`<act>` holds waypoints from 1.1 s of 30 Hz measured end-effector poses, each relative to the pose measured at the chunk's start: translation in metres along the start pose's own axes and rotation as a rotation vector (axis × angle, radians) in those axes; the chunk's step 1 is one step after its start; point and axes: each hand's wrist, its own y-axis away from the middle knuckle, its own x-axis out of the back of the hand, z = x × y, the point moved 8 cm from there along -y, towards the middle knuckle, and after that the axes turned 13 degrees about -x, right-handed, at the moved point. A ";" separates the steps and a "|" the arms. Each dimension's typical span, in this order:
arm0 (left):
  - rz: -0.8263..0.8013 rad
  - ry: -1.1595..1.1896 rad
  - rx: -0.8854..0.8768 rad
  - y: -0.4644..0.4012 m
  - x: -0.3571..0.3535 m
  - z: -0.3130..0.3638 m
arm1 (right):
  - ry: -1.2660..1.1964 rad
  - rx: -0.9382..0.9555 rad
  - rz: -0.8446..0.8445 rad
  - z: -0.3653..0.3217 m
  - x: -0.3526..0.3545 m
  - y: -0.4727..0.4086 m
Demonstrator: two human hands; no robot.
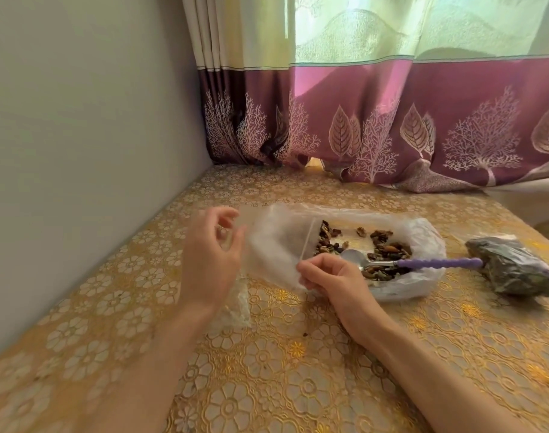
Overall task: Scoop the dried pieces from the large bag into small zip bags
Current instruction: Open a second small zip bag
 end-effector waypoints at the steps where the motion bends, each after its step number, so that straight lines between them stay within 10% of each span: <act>1: -0.096 0.076 -0.016 0.003 -0.012 0.009 | 0.036 0.016 0.008 0.000 -0.001 0.000; 6: -0.357 0.221 -0.003 0.020 -0.050 0.027 | 0.200 0.094 0.020 -0.004 -0.009 0.005; 21: -0.483 0.496 0.241 0.025 -0.054 0.004 | 0.142 0.121 -0.180 -0.011 -0.020 0.012; 33: -0.585 0.340 0.224 0.032 -0.062 0.008 | 0.592 0.266 -0.185 -0.040 -0.035 0.002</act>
